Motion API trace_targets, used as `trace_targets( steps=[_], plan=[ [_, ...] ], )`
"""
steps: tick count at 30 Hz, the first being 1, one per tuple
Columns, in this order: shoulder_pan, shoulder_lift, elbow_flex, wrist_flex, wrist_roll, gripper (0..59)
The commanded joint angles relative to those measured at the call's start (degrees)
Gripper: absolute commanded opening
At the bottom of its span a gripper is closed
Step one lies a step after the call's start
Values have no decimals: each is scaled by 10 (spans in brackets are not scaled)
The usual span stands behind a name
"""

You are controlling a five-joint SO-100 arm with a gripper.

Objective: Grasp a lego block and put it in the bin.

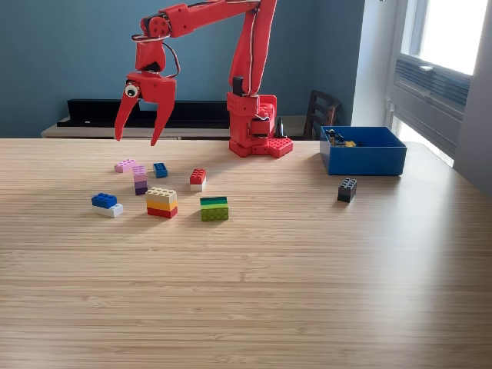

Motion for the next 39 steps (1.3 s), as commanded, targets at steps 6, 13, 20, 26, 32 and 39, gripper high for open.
trace_targets(
  steps=[6,13,20,26,32,39],
  plan=[
    [18,-63,-60,-4,-4,236],
    [29,-142,-100,-4,-12,233],
    [40,-189,-137,-4,-30,233],
    [46,-202,-162,-4,-42,233],
    [47,-203,-156,-4,-53,243],
    [47,-204,-136,-35,-55,246]
  ],
)
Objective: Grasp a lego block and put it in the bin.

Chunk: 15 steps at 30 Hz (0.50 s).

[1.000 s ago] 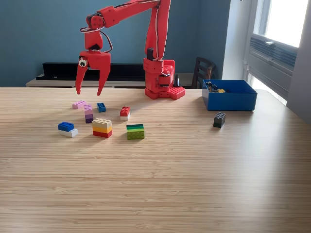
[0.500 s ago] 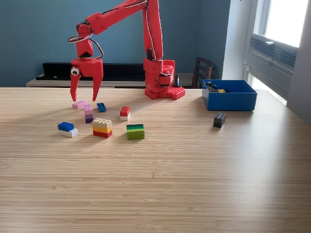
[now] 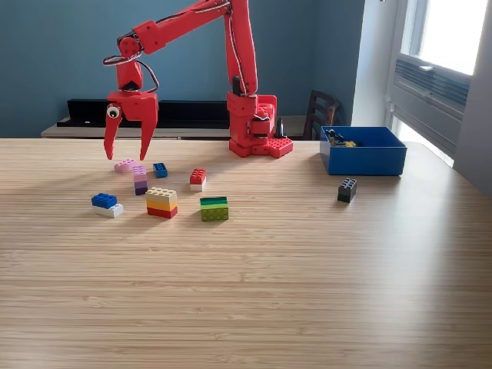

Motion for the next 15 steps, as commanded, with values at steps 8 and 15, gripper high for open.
trace_targets(
  steps=[8,15],
  plan=[
    [3,7,10,-35,-2,236],
    [1,6,9,-36,8,205]
  ],
)
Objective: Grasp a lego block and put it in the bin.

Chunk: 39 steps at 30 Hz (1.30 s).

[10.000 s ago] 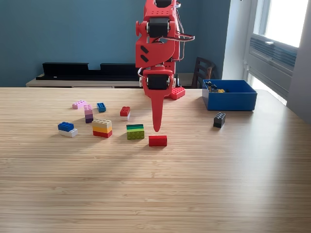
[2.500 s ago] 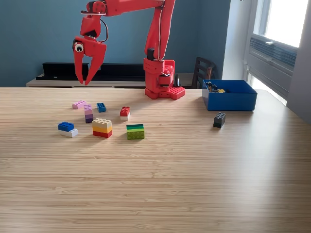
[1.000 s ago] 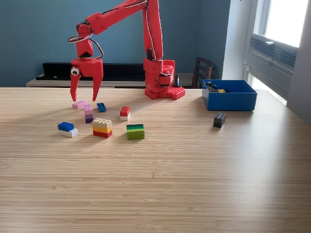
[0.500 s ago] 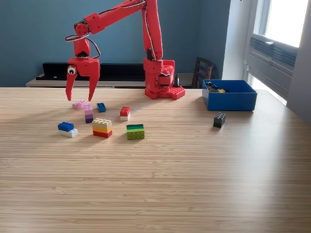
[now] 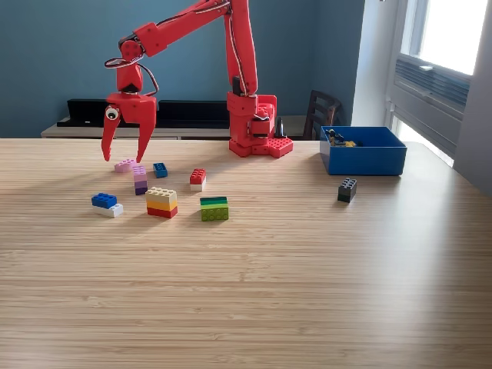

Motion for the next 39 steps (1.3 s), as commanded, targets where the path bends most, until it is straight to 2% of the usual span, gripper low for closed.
trace_targets(
  steps=[1,7,23,31,39],
  plan=[
    [1,6,-9,-3,9,202],
    [1,6,-15,-2,18,195],
    [3,4,-42,8,23,242],
    [7,-84,-120,80,15,257],
    [15,-158,-177,126,17,170]
  ],
)
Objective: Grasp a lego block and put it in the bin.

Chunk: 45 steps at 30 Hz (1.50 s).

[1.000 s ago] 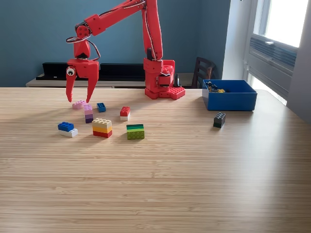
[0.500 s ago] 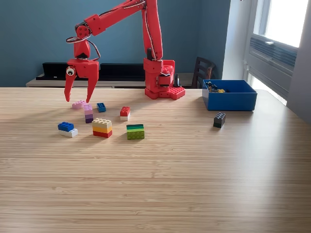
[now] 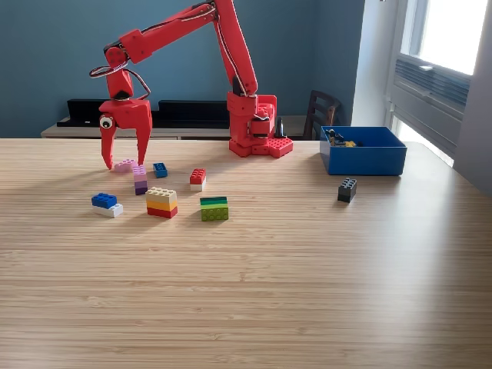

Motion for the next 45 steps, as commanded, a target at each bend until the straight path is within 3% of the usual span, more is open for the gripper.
trace_targets(
  steps=[1,7,21,27,32,45],
  plan=[
    [10,-30,-40,22,3,156],
    [4,-41,-46,27,4,48],
    [-16,-40,-27,38,11,33],
    [-70,-31,-9,110,18,32],
    [-116,-25,-99,221,27,31],
    [-358,163,-221,314,60,30]
  ],
)
